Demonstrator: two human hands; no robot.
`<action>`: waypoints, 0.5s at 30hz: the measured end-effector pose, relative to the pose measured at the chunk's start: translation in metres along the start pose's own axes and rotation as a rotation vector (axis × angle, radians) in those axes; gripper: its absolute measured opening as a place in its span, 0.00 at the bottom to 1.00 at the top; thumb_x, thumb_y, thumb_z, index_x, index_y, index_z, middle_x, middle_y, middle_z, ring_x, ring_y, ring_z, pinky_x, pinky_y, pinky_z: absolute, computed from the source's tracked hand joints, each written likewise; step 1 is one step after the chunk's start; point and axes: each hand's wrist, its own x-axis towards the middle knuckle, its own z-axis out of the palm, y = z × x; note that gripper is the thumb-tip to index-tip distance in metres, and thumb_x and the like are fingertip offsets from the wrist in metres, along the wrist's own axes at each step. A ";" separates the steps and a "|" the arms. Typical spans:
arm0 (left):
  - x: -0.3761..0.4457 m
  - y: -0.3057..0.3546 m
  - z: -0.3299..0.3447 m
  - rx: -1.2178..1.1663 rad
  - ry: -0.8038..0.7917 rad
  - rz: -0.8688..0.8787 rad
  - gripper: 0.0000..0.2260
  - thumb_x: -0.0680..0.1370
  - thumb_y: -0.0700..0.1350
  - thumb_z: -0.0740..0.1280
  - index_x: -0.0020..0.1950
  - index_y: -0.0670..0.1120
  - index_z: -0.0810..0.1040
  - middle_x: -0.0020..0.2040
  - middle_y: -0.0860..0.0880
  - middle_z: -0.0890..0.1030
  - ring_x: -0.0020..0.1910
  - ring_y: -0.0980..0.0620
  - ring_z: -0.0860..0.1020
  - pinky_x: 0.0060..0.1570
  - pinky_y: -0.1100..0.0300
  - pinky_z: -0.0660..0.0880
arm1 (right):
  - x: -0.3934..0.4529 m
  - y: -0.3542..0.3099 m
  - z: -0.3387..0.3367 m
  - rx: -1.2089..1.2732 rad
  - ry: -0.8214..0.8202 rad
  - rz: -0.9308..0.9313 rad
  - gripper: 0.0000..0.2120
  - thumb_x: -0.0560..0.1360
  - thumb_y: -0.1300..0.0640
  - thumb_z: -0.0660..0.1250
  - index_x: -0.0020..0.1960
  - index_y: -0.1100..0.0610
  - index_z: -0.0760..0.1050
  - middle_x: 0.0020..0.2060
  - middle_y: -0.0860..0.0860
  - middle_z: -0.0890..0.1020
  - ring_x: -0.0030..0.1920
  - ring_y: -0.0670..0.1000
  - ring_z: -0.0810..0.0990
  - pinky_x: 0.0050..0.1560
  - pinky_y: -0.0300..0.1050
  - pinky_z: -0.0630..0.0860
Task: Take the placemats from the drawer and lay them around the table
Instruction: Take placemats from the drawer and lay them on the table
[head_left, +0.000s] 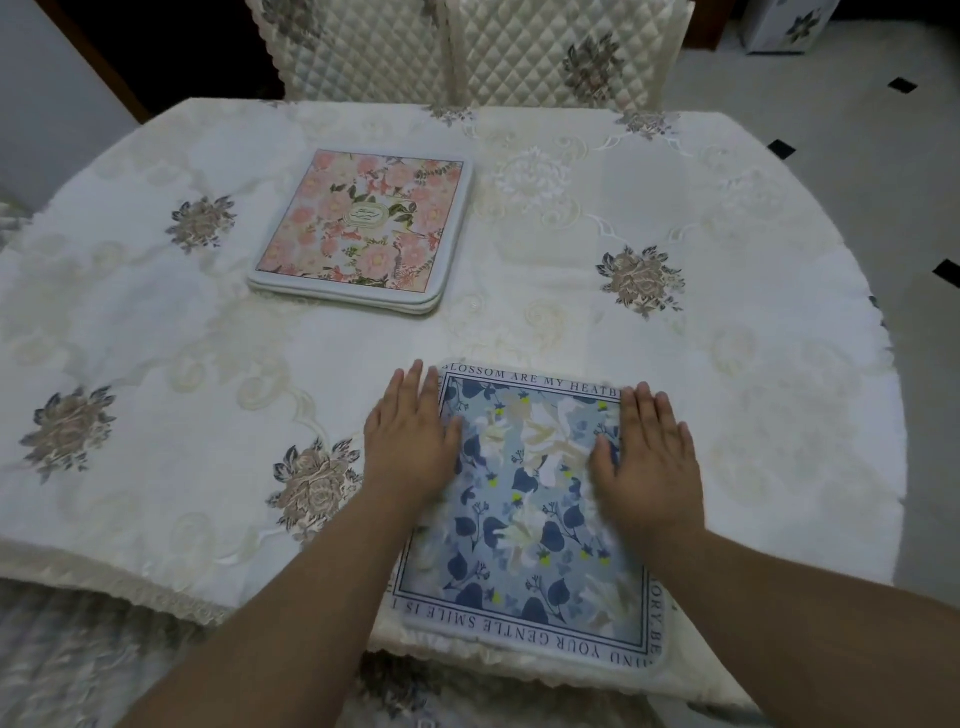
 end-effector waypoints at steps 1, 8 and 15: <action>0.012 0.000 -0.008 0.004 0.018 -0.007 0.31 0.83 0.59 0.53 0.84 0.50 0.49 0.84 0.50 0.47 0.82 0.49 0.45 0.78 0.47 0.50 | 0.000 0.000 -0.001 0.005 -0.004 0.003 0.33 0.81 0.42 0.44 0.82 0.50 0.39 0.81 0.45 0.40 0.79 0.44 0.35 0.80 0.51 0.41; 0.085 -0.004 -0.042 0.061 -0.044 -0.015 0.31 0.82 0.57 0.56 0.83 0.53 0.51 0.84 0.50 0.45 0.82 0.47 0.45 0.77 0.43 0.52 | 0.000 -0.001 -0.001 -0.010 0.000 0.009 0.33 0.81 0.43 0.46 0.82 0.49 0.38 0.81 0.45 0.40 0.79 0.43 0.34 0.80 0.51 0.42; 0.107 -0.007 -0.037 0.062 -0.098 -0.034 0.30 0.79 0.53 0.60 0.81 0.53 0.60 0.84 0.50 0.49 0.82 0.47 0.48 0.76 0.42 0.56 | 0.001 -0.001 0.000 -0.010 -0.002 0.004 0.34 0.80 0.44 0.47 0.82 0.49 0.39 0.81 0.45 0.40 0.79 0.43 0.34 0.80 0.51 0.42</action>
